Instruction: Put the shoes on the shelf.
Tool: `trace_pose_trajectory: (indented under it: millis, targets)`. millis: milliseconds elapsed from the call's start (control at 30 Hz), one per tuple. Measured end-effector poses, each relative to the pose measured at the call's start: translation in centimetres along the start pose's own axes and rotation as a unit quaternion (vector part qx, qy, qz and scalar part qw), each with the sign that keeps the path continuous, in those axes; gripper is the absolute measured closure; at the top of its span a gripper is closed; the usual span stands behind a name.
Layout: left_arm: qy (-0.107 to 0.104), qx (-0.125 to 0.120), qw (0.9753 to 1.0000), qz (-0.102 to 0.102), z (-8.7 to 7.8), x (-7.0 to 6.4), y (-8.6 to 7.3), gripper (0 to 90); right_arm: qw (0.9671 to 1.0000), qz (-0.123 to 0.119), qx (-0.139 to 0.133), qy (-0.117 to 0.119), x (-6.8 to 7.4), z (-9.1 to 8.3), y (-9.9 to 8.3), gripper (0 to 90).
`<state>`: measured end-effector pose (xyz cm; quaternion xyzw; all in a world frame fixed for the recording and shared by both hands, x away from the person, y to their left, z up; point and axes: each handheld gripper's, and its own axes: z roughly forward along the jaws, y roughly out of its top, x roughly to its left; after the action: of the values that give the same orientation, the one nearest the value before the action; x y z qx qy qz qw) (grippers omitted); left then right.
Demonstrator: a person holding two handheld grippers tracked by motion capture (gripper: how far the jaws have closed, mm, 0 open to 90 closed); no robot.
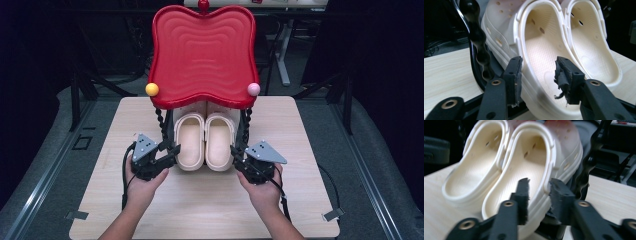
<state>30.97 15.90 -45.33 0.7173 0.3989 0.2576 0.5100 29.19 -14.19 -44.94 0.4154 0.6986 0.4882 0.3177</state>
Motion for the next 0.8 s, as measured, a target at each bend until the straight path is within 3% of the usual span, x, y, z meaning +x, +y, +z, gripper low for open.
trace_pose_trajectory:
  millis: [267, 400, 633, 800]
  targets:
    - [-0.008, 0.008, 0.9999, 0.008, -1.6, -1.4, -2.2, 67.4, 0.9988, -0.025, 0.035, 0.024, 1.2, -1.3, -2.3, 75.3]
    - [-0.012, 0.022, 0.9996, 0.012, -2.1, -1.7, -3.6, 71.6, 0.998, -0.013, 0.051, 0.037, 1.4, -1.5, -3.6, 76.3]
    - [-0.015, 0.047, 0.9988, 0.006, -1.4, -1.7, -5.9, 86.1, 0.9944, -0.01, 0.092, 0.049, 2.2, -0.2, -5.6, 82.3]
    - [-0.019, 0.063, 0.9978, 0.006, -0.7, -1.9, -6.6, 88.7, 0.9939, -0.011, 0.1, 0.044, 2.3, 0.3, -6.2, 85.3]
